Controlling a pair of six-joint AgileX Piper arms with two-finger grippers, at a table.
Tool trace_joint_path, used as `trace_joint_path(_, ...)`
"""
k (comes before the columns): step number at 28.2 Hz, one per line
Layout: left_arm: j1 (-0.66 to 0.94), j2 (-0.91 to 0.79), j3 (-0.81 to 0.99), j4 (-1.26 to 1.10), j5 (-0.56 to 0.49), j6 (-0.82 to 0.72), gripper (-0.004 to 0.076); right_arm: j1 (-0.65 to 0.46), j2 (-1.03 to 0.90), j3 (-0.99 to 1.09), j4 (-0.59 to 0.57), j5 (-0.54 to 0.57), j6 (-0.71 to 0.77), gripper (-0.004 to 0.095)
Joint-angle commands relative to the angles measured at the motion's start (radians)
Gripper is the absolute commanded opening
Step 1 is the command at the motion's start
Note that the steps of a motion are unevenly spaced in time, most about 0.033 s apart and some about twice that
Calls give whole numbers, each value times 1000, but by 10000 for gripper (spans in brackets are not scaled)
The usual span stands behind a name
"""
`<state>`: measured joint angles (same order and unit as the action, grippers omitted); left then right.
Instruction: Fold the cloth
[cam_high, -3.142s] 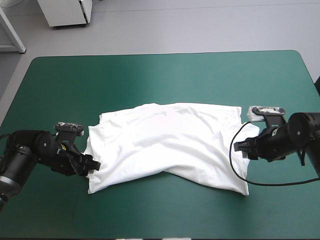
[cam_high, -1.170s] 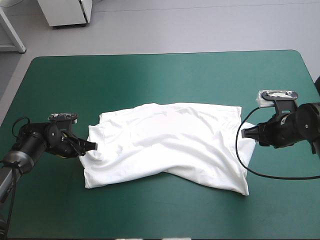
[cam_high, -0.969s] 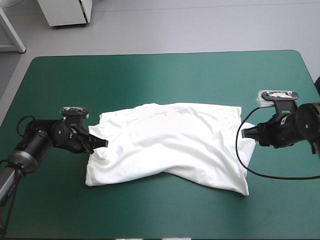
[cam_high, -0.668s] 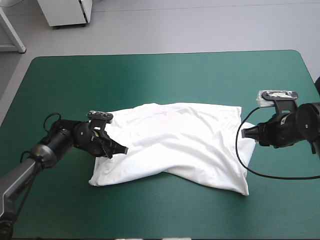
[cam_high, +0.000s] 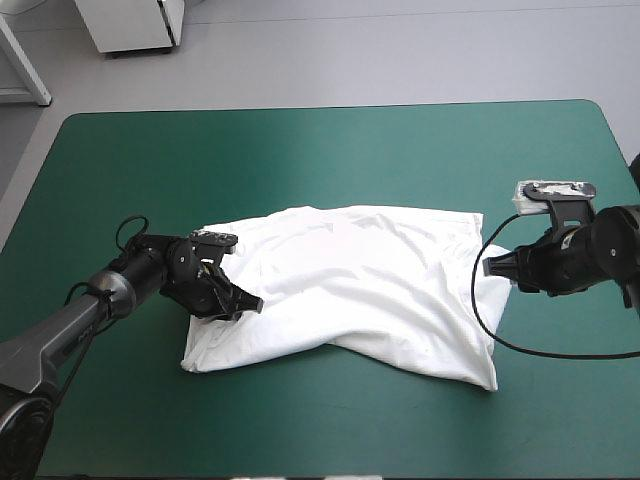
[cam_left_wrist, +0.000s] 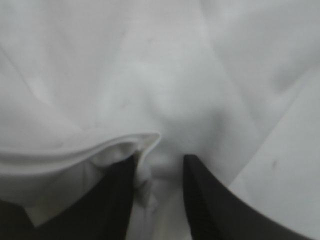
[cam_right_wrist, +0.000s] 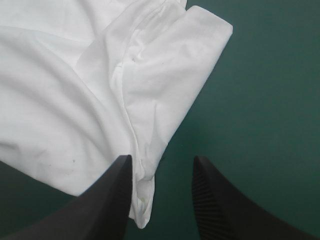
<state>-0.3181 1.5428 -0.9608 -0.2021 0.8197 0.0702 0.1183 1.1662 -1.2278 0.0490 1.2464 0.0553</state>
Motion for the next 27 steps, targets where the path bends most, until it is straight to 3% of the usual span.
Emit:
trace_joint_path(1,-6,-79,-49,5,19,5,375,-1,-22,-31,-1,1,-8,369)
trace_joint_path(6,-6,-115,-63,3,34,5,371,-19,-5,-31,-99,-33,31,388)
trace_joint_path(14,-6,-120,-65,1,36,5,371,-152,121,-31,59,-130,-14,390)
trace_joint_path(27,-6,-120,-65,1,36,13,371,-152,426,-33,30,-311,-21,390)
